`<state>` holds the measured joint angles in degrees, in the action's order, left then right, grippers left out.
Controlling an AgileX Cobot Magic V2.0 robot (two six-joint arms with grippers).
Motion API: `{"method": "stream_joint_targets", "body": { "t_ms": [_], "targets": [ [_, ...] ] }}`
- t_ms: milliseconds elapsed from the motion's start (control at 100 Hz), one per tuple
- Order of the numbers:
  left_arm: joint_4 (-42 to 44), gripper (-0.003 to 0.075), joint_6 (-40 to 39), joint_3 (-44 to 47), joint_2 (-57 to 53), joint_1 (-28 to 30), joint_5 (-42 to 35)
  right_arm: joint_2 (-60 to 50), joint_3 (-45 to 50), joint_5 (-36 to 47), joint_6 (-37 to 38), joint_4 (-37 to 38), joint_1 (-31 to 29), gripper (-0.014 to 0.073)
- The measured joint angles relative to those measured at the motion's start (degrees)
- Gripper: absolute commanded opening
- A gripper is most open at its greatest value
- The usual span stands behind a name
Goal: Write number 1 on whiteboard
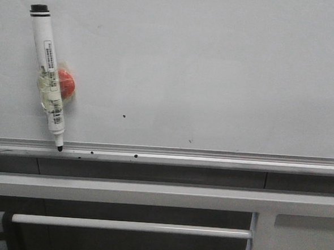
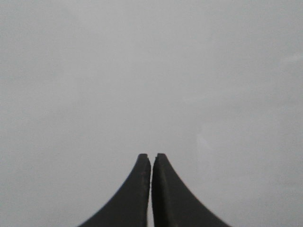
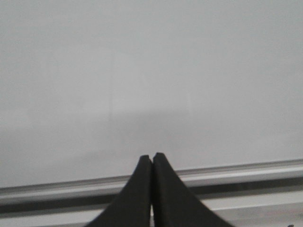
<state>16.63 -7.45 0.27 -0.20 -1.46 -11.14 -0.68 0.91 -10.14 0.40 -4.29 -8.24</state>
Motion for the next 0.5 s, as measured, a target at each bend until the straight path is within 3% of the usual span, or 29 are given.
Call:
{"method": "stream_joint_targets", "body": {
  "t_ms": [220, 370, 500],
  "targets": [
    [-0.1, -0.0020, -0.1, 0.0, 0.0, 0.0, -7.0, 0.0, 0.0, 4.9, 0.0, -1.1, 0.0, -0.0064],
    [-1.1, -0.0020, -5.3, 0.0, 0.0, 0.0, -8.3, 0.0, 0.0, 11.0, 3.6, -4.7, 0.0, -0.0063],
    [-3.5, -0.0020, -10.3, -1.1, 0.0, 0.0, -5.3, 0.0, -1.8, 2.6, 7.2, -9.3, 0.0, -0.0063]
  ]
}}
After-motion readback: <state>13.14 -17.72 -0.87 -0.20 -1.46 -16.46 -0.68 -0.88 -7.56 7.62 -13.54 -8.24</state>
